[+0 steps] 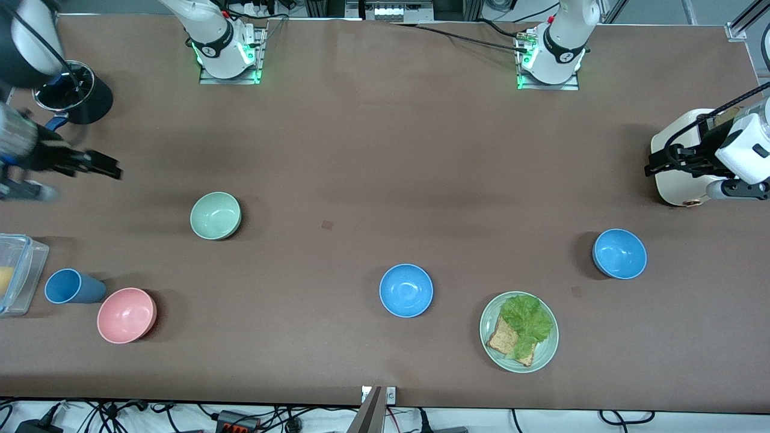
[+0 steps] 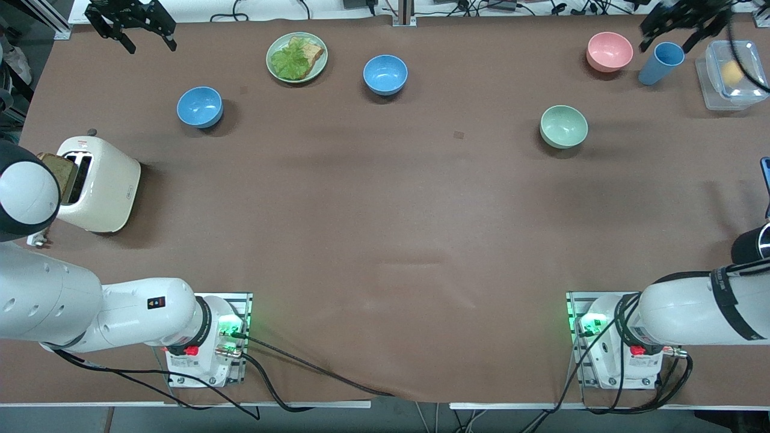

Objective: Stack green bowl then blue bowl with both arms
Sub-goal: 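Reach the right gripper down to the pale green bowl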

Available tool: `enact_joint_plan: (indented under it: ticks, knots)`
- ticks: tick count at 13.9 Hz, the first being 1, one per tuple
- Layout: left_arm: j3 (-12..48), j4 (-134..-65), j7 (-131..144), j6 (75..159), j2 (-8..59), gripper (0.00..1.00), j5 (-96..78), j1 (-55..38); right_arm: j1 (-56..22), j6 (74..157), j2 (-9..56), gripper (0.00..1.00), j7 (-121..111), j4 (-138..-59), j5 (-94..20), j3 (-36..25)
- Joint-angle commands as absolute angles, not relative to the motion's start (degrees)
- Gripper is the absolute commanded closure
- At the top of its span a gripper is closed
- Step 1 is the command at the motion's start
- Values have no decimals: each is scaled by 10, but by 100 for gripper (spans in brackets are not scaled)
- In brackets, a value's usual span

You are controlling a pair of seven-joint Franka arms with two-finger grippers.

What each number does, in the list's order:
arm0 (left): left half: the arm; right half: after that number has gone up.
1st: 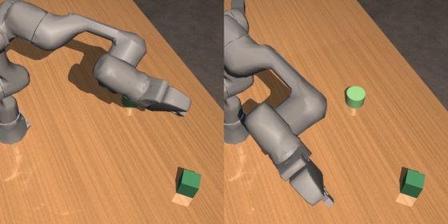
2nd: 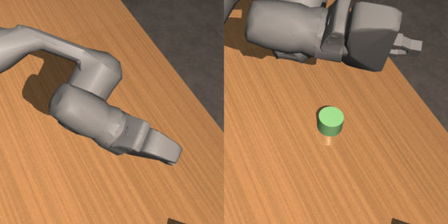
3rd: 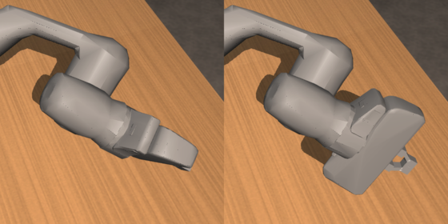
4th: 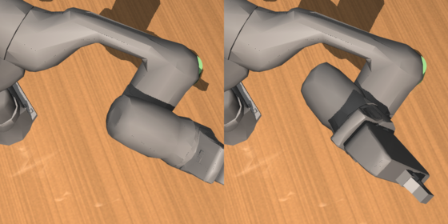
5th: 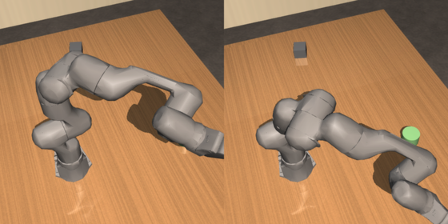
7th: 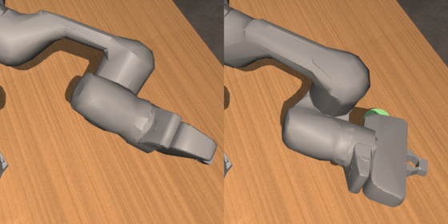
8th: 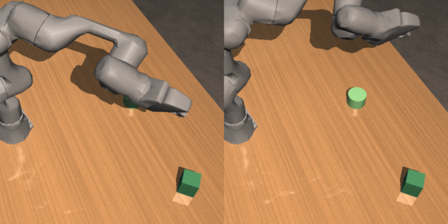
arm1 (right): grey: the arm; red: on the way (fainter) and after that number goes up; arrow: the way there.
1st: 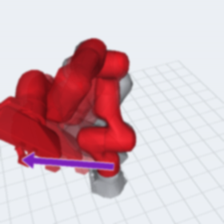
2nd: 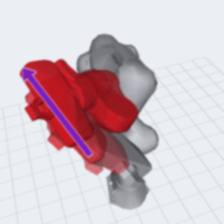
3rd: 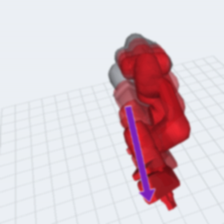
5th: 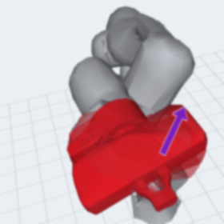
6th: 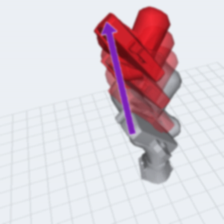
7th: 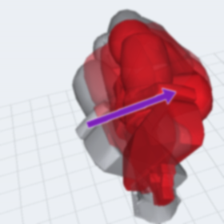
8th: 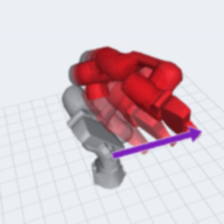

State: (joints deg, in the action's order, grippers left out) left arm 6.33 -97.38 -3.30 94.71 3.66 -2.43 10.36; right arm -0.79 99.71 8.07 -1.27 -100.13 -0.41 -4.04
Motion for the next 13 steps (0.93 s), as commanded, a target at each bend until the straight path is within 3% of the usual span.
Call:
enact_joint_plan:
  ticks: [1, 8, 10, 13]
  knots:
    - [62, -973, -29, 951, 36, 0, -28, 105, -22, 1030, 158, 0, -18, -997, 5, -38]
    - [62, -973, -29, 950, 38, 0, -28, 105, -38, 1100, 318, 0, -13, -998, 0, -36]
    - [62, -973, -29, 950, 38, 0, -28, 105, -35, 1118, 345, 6, -12, -1004, -4, -36]
    - [62, -973, -30, 949, 38, 0, -28, 105, -31, 1118, 352, 58, -11, -1011, -6, -36]
